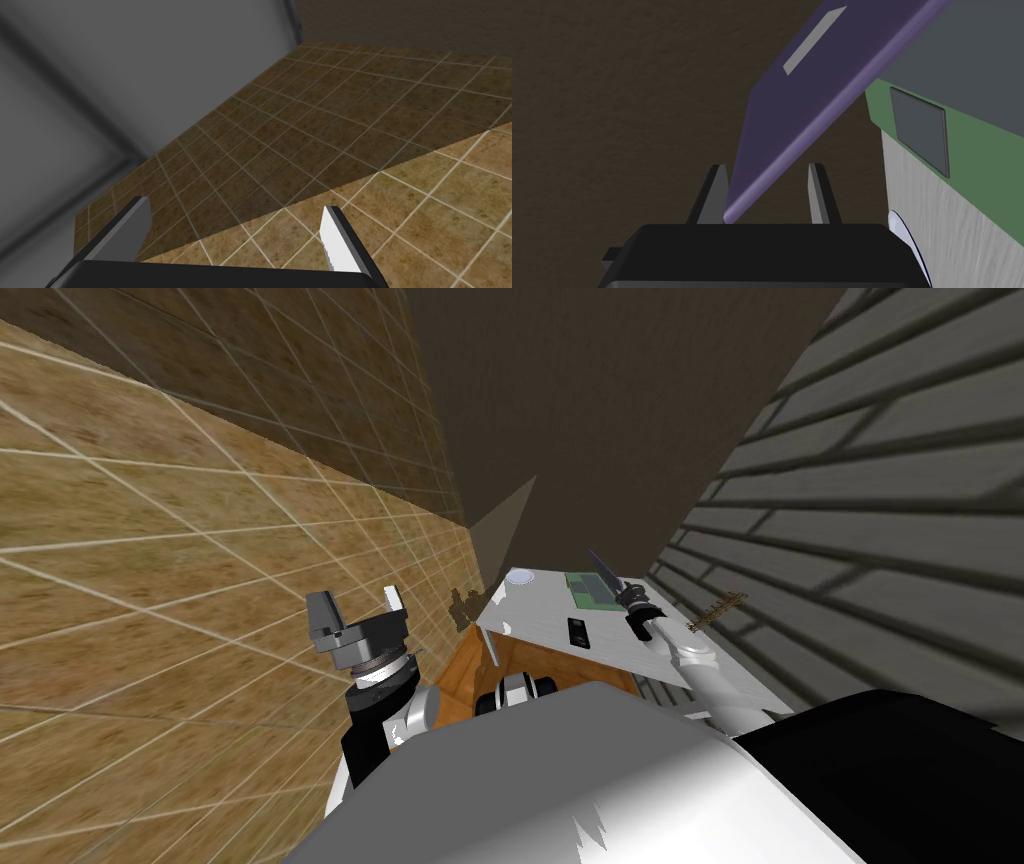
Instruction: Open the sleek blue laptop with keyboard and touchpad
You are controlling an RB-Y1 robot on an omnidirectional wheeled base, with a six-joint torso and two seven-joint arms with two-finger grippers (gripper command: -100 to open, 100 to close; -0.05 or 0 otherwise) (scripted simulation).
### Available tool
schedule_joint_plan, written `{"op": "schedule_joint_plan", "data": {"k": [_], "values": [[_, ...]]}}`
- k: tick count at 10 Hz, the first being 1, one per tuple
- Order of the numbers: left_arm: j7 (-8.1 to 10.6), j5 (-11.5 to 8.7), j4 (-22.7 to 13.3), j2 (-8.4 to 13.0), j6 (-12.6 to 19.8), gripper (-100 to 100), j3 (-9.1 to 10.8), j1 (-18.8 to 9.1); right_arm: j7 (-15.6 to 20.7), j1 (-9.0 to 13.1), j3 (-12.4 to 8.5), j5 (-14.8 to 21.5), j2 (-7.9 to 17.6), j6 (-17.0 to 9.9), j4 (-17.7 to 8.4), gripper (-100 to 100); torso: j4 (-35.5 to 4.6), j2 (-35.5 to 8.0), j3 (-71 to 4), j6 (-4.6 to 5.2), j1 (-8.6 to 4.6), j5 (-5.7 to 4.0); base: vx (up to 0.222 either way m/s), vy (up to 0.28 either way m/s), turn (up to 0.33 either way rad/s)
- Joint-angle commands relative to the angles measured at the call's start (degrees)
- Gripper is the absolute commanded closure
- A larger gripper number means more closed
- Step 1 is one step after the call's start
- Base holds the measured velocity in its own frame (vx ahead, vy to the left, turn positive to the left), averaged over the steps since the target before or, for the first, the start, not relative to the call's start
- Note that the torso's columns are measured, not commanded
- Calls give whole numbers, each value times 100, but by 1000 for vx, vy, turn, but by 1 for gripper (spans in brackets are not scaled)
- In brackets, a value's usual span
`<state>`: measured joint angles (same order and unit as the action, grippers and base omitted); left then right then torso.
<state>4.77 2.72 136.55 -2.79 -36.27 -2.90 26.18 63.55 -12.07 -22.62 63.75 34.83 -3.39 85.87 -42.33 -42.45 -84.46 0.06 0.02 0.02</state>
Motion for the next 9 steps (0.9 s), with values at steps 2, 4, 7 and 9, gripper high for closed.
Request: {"op": "schedule_joint_plan", "data": {"k": [2,4,7,9], "values": [[0,0,0,0,0,0,0,0,524,-139,199,546,-267,-338,256,100,-1,7,-7,0,11,9,20,-3,36],[0,0,0,0,0,0,0,0,813,-200,289,862,-446,-497,384,100,-1,8,-7,-4,16,11,22,-1,34],[0,0,0,0,0,0,0,0,1248,-290,423,1358,-715,-735,577,100,-4,6,-5,-7,16,13,19,1,38],[0,0,0,0,0,0,0,0,1296,-305,494,1527,-852,-813,531,100,-7,3,-4,-3,14,15,7,-15,39]]}}
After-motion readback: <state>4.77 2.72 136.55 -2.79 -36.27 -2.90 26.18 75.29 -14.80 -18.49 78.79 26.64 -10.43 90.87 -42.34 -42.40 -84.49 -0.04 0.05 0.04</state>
